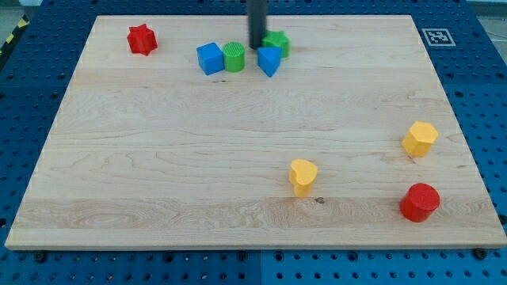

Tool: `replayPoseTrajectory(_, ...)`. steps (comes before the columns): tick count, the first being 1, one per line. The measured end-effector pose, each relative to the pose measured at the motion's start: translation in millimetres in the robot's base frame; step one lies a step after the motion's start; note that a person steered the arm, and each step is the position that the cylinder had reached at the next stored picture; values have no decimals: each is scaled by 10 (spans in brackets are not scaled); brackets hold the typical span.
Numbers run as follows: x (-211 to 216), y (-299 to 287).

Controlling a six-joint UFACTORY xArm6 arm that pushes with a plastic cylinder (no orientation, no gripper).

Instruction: Locate the green circle vertically above the blue triangle

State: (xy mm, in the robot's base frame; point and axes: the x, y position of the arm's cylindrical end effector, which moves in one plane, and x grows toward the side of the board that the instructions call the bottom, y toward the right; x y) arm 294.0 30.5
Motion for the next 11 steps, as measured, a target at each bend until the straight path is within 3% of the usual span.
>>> replayPoseTrajectory(1,633,559)
replayPoseTrajectory(2,871,756)
replayPoseTrajectory(5,1215,76)
replayPoseTrajectory(7,755,-630)
replayPoseTrajectory(9,201,-647)
replayPoseTrajectory(11,234,-747)
